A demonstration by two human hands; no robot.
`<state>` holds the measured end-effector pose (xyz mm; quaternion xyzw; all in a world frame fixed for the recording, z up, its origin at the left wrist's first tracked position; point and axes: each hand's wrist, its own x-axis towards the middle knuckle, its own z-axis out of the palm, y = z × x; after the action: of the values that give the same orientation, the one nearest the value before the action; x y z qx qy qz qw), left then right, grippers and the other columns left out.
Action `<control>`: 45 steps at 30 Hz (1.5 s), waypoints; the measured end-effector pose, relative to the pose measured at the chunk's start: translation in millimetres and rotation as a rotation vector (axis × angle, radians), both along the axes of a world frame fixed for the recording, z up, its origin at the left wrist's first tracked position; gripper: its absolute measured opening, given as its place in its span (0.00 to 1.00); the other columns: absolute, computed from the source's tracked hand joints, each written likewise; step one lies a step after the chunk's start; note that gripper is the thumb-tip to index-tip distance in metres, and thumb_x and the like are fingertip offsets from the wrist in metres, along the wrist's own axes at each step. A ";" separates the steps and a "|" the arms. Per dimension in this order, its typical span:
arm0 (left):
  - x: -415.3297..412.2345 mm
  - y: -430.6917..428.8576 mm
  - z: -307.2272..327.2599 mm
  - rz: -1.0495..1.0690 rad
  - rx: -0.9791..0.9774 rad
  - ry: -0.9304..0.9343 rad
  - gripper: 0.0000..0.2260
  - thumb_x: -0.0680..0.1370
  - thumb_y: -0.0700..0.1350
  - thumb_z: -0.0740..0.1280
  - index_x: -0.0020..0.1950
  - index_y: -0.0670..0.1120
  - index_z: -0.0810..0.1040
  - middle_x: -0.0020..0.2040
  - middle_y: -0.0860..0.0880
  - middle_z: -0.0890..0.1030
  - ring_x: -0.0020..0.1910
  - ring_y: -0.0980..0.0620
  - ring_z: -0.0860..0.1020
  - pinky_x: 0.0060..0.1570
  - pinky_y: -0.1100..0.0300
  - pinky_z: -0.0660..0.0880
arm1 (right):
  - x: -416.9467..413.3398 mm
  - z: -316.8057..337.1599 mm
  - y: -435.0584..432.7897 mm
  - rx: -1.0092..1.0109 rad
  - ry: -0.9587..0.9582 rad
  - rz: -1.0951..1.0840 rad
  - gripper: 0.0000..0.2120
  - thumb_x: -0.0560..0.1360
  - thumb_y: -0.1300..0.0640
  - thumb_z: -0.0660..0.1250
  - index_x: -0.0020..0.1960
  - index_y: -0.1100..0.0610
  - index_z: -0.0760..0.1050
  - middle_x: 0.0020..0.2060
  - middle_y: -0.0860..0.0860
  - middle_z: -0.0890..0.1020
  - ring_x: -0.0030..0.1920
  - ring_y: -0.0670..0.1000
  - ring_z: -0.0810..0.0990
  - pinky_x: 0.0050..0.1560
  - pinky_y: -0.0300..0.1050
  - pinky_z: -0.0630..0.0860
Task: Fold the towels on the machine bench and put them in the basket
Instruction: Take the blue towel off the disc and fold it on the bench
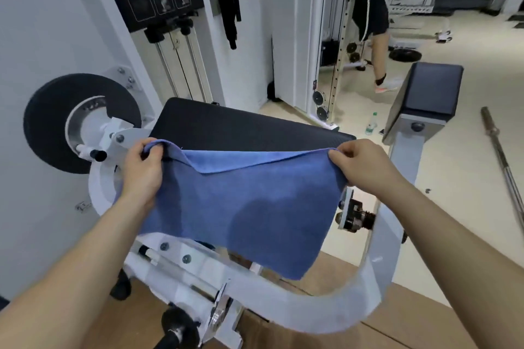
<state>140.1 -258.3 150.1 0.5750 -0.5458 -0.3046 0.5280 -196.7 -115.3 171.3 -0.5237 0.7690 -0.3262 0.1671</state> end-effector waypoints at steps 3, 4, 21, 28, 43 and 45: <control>-18.4 -19.2 6.3 -0.005 -0.045 -0.043 0.07 0.81 0.43 0.60 0.53 0.48 0.77 0.48 0.49 0.79 0.49 0.52 0.74 0.49 0.61 0.70 | -17.6 -8.2 -16.8 0.020 0.050 -0.035 0.18 0.78 0.52 0.61 0.33 0.61 0.72 0.27 0.55 0.76 0.36 0.59 0.78 0.38 0.48 0.73; -23.4 -29.6 5.0 -0.013 -0.054 -0.068 0.08 0.81 0.43 0.60 0.54 0.48 0.78 0.50 0.49 0.79 0.50 0.52 0.75 0.51 0.59 0.70 | -22.2 -11.6 -22.2 0.032 0.084 -0.054 0.18 0.78 0.52 0.61 0.32 0.60 0.70 0.27 0.55 0.76 0.36 0.59 0.77 0.36 0.47 0.71; -99.2 -178.5 -48.8 0.022 0.199 -0.375 0.13 0.79 0.45 0.63 0.63 0.47 0.71 0.49 0.47 0.79 0.53 0.42 0.77 0.48 0.54 0.70 | -55.9 -63.1 -100.5 0.110 0.268 -0.359 0.07 0.78 0.52 0.60 0.47 0.56 0.72 0.41 0.53 0.79 0.40 0.56 0.74 0.39 0.48 0.71; -135.3 -59.3 -77.8 -0.617 -0.064 -0.515 0.09 0.72 0.40 0.67 0.44 0.55 0.77 0.37 0.54 0.77 0.35 0.54 0.74 0.39 0.61 0.72 | -62.0 -60.0 -105.2 0.041 0.186 -0.366 0.06 0.76 0.58 0.63 0.50 0.56 0.78 0.47 0.54 0.79 0.47 0.56 0.77 0.47 0.48 0.73; -207.6 99.6 -144.4 -0.708 -0.262 -1.041 0.09 0.65 0.54 0.63 0.29 0.51 0.73 0.29 0.53 0.73 0.24 0.52 0.74 0.18 0.60 0.61 | -79.3 -43.6 -113.4 0.170 0.631 -0.101 0.08 0.72 0.66 0.61 0.48 0.57 0.75 0.44 0.54 0.78 0.47 0.58 0.73 0.36 0.46 0.66; -204.5 101.7 -143.1 -0.669 -0.197 -0.964 0.09 0.66 0.53 0.60 0.29 0.51 0.72 0.29 0.54 0.73 0.25 0.53 0.74 0.19 0.61 0.64 | -81.8 -42.5 -111.3 0.166 0.639 -0.089 0.09 0.72 0.68 0.60 0.48 0.58 0.74 0.44 0.54 0.78 0.47 0.58 0.73 0.35 0.46 0.65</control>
<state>-64.4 -156.6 7.1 0.3935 -0.9012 -0.1069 0.1470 -278.5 -226.6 128.8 -0.5502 0.8285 -0.0886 -0.0548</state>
